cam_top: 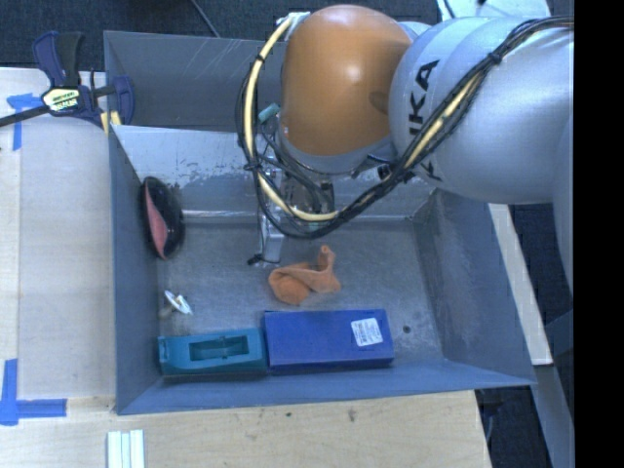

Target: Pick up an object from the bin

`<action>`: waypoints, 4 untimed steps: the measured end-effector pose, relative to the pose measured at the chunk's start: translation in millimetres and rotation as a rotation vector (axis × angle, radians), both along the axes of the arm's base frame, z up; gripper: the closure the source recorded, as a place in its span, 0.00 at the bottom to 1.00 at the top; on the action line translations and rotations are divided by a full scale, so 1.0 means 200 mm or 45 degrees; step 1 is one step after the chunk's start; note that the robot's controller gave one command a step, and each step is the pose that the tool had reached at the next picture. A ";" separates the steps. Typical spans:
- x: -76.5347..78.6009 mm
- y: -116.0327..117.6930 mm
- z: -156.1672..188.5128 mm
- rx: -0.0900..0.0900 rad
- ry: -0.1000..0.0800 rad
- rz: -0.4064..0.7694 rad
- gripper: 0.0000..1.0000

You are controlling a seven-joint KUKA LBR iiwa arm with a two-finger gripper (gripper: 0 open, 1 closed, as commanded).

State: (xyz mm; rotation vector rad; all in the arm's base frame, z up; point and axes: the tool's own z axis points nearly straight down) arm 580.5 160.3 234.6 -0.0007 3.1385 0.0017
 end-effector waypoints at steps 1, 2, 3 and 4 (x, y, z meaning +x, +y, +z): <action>-0.07 -0.09 -0.16 0.002 -0.010 0.124 0.00; 0.04 -0.13 -0.41 -0.001 -0.006 0.184 0.00; -0.02 -0.30 -0.55 0.000 0.000 0.245 0.00; -0.18 -0.49 -0.80 -0.001 -0.007 0.295 1.00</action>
Offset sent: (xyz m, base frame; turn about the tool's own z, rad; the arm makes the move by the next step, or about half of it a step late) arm 0.0233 -0.0228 -0.1033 -0.1214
